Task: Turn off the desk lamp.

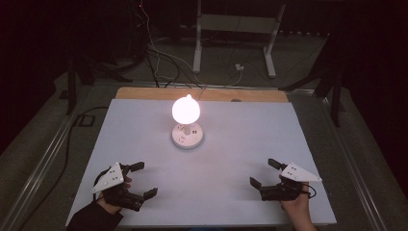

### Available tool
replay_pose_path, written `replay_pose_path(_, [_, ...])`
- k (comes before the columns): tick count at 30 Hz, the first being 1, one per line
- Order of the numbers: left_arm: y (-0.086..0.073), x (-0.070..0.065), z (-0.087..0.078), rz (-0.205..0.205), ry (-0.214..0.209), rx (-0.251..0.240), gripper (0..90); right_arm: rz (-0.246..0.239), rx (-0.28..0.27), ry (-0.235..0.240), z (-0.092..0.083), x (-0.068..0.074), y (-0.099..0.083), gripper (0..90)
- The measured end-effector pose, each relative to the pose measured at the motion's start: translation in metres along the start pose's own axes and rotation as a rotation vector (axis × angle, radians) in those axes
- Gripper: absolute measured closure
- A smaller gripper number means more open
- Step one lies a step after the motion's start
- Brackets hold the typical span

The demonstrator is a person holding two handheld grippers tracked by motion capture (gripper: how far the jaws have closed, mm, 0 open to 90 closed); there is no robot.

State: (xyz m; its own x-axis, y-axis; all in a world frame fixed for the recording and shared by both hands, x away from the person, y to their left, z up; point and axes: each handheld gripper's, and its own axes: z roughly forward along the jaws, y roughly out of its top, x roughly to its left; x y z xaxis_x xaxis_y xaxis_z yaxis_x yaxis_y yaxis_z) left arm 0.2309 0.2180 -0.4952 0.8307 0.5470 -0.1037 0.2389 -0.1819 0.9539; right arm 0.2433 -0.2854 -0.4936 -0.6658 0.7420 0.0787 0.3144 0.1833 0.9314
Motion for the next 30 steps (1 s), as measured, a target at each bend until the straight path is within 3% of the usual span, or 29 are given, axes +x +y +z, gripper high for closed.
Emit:
replay_pose_path(16, [0.001, 0.001, 0.0, -0.007, 0.02, 0.0, 0.5, -0.003, 0.004, -0.01, 0.004, -0.003, 0.0, 0.0])
replay_pose_path(20, [0.0, 0.001, -0.003, -0.023, 0.025, -0.009, 0.5, -0.029, 0.018, -0.019, 0.006, -0.001, 0.002, 0.0])
replay_pose_path(23, [-0.001, -0.002, -0.007, -0.014, 0.029, -0.01, 0.5, -0.038, 0.021, -0.023, 0.007, 0.001, 0.005, 0.0])
replay_pose_path(30, [-0.002, -0.002, -0.008, -0.023, 0.031, -0.011, 0.5, -0.02, 0.016, -0.013, 0.008, 0.004, 0.012, 0.0])
